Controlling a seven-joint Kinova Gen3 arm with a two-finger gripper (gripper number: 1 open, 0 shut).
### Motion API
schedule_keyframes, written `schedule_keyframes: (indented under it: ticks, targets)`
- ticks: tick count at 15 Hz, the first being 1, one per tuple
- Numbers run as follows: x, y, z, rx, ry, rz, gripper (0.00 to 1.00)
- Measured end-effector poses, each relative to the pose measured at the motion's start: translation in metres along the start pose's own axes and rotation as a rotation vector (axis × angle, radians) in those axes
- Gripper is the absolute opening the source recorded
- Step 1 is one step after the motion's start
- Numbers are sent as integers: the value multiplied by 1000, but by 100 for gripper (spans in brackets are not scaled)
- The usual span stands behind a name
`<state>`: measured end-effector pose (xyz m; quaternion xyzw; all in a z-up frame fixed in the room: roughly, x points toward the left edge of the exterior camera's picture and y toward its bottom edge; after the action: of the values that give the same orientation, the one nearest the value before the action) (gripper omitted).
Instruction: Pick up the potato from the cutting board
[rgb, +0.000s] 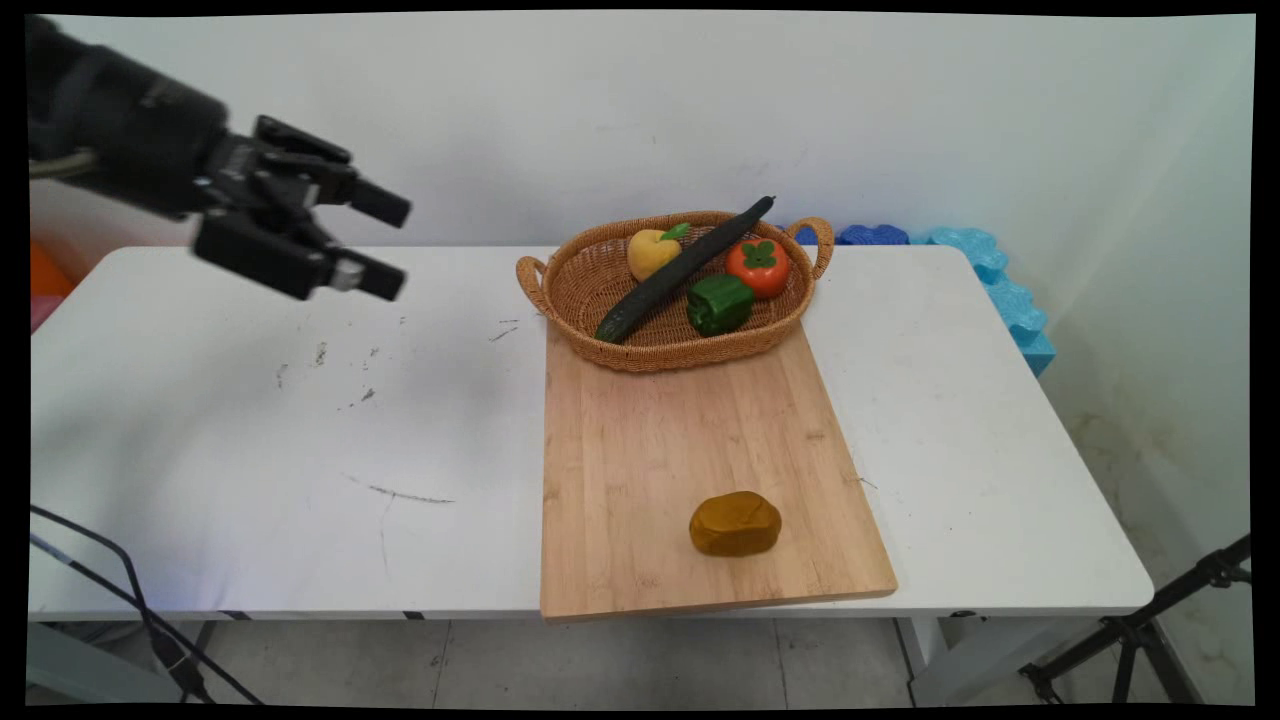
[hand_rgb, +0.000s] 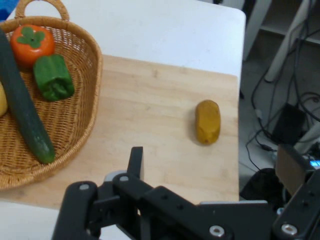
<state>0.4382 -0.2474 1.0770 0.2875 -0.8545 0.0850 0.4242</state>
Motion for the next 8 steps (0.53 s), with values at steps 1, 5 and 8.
schedule_keyframes:
  ticks: [1, 5, 8]
  targets:
    - [5, 1, 6, 8, -4, -7, 100]
    - [24, 11, 48, 50, -40, -56, 100]
    - [34, 20, 88, 74, -79, -87, 100]
